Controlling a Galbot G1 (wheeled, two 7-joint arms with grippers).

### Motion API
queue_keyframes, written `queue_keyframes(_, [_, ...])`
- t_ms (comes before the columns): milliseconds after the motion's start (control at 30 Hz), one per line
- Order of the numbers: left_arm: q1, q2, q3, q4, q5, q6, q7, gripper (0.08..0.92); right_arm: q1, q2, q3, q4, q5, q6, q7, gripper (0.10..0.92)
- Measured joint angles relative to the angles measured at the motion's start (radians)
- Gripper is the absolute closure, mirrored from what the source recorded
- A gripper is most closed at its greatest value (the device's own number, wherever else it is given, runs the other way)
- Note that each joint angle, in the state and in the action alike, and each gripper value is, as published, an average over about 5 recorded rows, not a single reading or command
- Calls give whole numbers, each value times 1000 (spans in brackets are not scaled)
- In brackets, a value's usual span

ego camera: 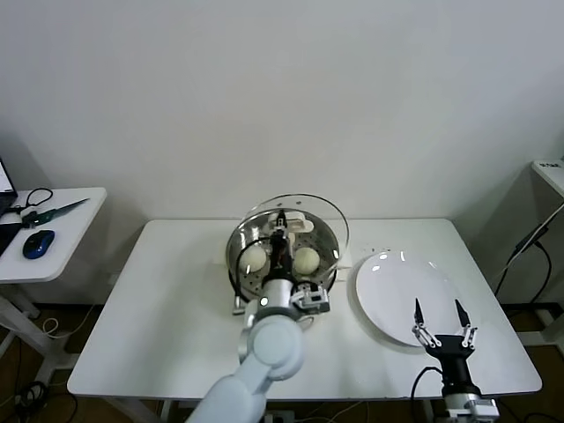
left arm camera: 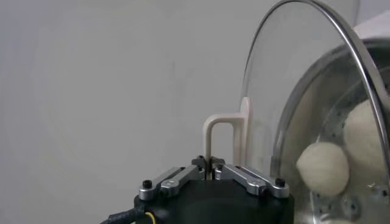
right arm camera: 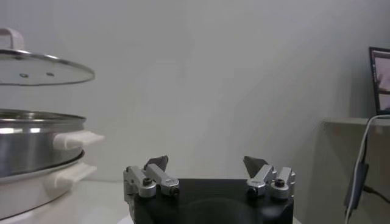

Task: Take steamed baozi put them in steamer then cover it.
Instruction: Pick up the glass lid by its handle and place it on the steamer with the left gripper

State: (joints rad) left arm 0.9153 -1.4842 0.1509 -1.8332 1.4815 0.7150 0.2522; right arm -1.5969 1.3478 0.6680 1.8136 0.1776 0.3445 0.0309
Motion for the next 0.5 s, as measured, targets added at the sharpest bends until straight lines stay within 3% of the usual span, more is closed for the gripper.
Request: queue_keyframes(500, [5,1,-3,82,56,-12,-17,864,-9,9,10,2,0,22,9,203])
